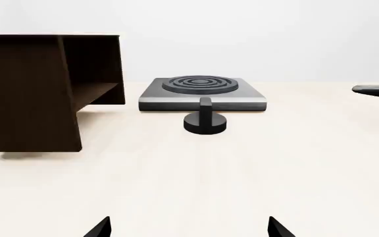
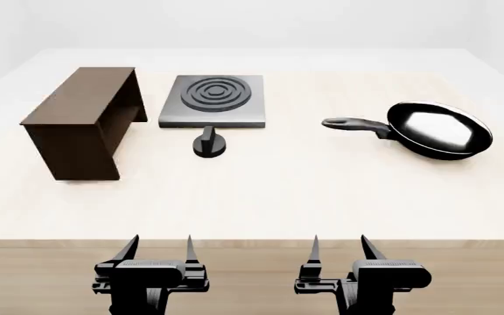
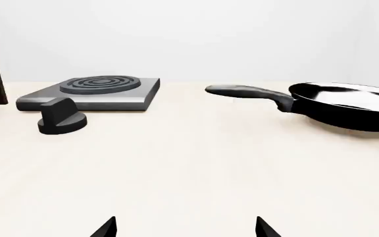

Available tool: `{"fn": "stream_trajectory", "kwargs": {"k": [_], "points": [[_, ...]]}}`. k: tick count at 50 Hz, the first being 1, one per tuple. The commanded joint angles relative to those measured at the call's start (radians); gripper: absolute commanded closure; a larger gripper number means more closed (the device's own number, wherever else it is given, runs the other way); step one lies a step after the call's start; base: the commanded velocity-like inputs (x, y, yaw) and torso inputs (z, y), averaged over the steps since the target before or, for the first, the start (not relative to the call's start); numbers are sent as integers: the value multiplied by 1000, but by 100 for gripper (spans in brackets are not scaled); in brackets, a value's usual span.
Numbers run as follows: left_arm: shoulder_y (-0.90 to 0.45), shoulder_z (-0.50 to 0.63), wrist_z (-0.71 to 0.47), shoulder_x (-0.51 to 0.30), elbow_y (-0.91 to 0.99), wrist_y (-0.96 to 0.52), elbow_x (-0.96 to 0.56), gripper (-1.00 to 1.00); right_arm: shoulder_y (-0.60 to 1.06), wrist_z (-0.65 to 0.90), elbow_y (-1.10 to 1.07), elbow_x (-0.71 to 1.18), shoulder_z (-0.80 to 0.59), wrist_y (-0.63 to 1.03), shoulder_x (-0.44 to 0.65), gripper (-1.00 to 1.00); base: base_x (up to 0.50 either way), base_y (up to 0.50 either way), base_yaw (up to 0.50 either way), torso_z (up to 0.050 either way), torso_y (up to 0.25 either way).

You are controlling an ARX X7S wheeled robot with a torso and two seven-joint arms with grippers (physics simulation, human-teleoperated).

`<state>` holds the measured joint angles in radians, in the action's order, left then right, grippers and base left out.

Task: Put the frying pan on top of the cabinet.

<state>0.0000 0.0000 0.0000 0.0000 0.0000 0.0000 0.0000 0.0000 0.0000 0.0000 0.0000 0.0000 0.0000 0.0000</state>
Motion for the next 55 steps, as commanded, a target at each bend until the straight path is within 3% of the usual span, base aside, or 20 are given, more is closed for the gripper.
{"fn": "stream_trajectory", "kwargs": {"k": [1, 11, 41, 45, 49, 52, 55], "points": [[-2, 20, -14, -17, 0, -9, -17, -100, -6, 10, -8, 15, -29, 7, 16, -100, 0, 0, 0, 0, 0], [-6, 51, -44, -46, -12, -9, -52, -100, -8, 37, -8, 34, -71, 8, 46, -100, 0, -5, 0, 0, 0], [-12, 108, -84, -85, -19, -13, -85, -100, -9, 66, -77, 114, -98, 33, 88, -100, 0, -500, 0, 0, 0], [-15, 126, -93, -105, 102, -132, -78, -100, 27, 85, -206, 194, -62, 223, 106, -100, 0, -135, 0, 0, 0], [-124, 102, -146, -131, 402, -444, -60, -100, 145, 161, -505, 284, -16, 595, 165, -100, 0, 0, 0, 0, 0], [-196, 88, -159, -134, 509, -612, -68, -100, 175, 174, -629, 305, -4, 658, 193, -100, 0, 0, 0, 0, 0], [-203, 102, -163, -138, 495, -602, -60, -100, 175, 178, -655, 310, 3, 648, 195, -100, 500, 0, 0, 0, 0]]}}
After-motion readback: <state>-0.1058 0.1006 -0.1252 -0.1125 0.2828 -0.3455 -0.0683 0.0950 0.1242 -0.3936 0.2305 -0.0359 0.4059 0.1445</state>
